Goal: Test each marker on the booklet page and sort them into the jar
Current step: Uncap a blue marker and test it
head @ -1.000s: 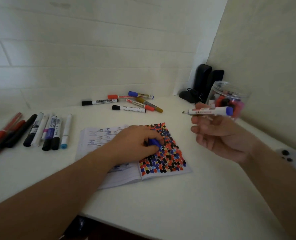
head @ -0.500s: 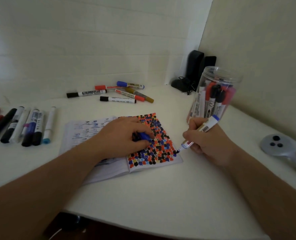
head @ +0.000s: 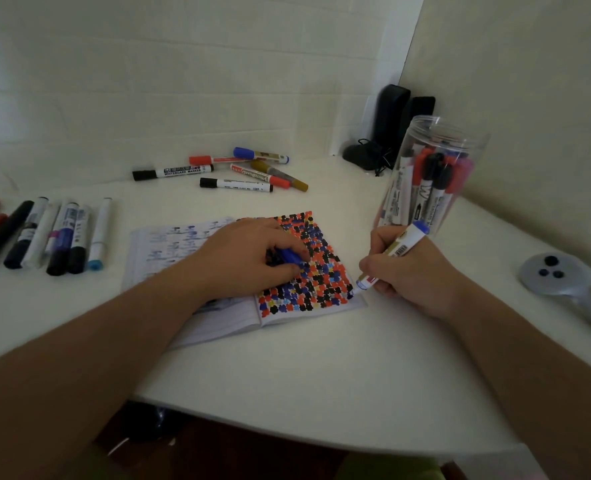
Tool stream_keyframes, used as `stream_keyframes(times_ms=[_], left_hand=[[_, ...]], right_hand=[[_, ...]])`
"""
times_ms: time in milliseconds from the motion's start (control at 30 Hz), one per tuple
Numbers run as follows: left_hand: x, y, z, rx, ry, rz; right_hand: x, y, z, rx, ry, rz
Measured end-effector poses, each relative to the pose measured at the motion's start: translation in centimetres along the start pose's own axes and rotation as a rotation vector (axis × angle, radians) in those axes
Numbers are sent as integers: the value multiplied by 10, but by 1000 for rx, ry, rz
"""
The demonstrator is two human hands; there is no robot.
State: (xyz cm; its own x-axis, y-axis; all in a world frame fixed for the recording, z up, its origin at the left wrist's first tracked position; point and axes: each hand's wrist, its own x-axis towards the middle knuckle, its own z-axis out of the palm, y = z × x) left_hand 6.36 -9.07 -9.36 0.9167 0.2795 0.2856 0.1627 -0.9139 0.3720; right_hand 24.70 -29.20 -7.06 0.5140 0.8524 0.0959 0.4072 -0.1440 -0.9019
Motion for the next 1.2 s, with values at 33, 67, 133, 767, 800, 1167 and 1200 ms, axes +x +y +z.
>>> stream_keyframes(times_ms=[33, 67, 133, 767, 800, 1167, 1200], left_hand=[[0, 0, 0, -4, 2, -3], [0, 0, 0, -6, 5, -6], [0, -1, 0, -8, 6, -9], [0, 6, -3, -1, -1, -17], [0, 6, -4, 1, -4, -17], [-2, 6, -4, 15, -13, -39], [-2, 7, -4, 14, -15, -39]], right_hand=[[0, 0, 0, -23, 1, -2], [0, 0, 0, -45, 3, -2], [2, 0, 1, -75, 9, 3], [2, 0, 0, -22, -5, -5], [2, 0, 0, 4, -9, 3], [2, 0, 0, -6, -29, 8], [3, 1, 0, 25, -24, 15]])
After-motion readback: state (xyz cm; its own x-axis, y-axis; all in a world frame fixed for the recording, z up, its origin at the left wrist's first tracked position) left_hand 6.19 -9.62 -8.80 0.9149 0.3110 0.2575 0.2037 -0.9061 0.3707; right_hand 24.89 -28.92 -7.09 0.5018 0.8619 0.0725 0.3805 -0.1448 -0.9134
